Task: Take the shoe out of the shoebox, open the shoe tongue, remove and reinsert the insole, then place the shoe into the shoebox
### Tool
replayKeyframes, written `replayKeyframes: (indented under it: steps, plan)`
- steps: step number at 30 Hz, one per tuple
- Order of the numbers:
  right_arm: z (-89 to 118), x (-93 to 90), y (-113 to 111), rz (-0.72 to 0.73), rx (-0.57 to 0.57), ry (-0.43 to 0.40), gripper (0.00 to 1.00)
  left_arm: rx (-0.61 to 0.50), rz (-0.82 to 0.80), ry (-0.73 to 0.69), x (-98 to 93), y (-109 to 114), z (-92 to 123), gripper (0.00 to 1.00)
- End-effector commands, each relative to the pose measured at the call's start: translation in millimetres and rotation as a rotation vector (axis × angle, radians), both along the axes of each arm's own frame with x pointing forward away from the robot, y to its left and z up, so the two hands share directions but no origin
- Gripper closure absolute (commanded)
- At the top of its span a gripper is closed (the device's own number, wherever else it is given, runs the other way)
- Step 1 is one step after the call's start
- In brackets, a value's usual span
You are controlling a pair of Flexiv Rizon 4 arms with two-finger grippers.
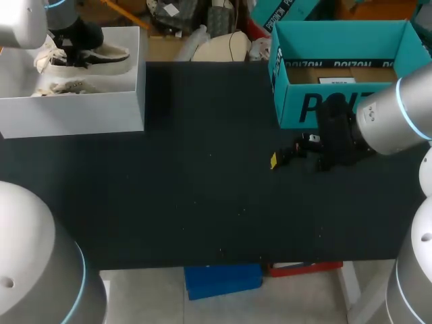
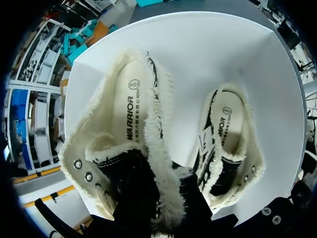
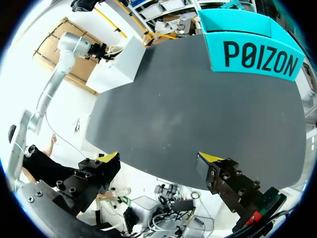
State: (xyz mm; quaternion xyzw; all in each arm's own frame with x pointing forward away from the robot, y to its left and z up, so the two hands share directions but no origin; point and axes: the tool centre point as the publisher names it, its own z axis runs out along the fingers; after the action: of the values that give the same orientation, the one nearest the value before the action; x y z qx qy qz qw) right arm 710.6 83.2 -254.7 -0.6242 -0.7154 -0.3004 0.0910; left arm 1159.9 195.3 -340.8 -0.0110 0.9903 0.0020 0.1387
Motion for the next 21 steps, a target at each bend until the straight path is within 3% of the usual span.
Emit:
replayKeyframes:
  steps: [1, 15, 17, 19, 20, 21]
  plan:
    - [0, 0.1, 1, -0.001, -0.002, 0.0, 0.0, 0.003, 0.004, 0.014, 9.0, 0, -12, 1.0]
    - [0, 0.1, 1, -0.001, -0.002, 0.0, 0.0, 0.044, 0.006, 0.03, 8.7, 4, -38, 1.0]
    - [0, 0.1, 1, -0.001, -0.002, 0.0, 0.0, 0.04, 0.008, 0.029, 9.3, 7, -37, 0.65]
    - [0, 0.1, 1, -0.001, -0.002, 0.0, 0.0, 0.049, -0.002, 0.023, 9.3, 7, -37, 0.62]
    - [0, 0.1, 1, -0.001, -0.002, 0.0, 0.0, 0.049, -0.003, 0.023, 8.4, 8, -36, 0.55]
    - [0, 0.1, 1, -0.001, -0.002, 0.0, 0.0, 0.042, -0.003, 0.026, 7.4, 8, -34, 0.27]
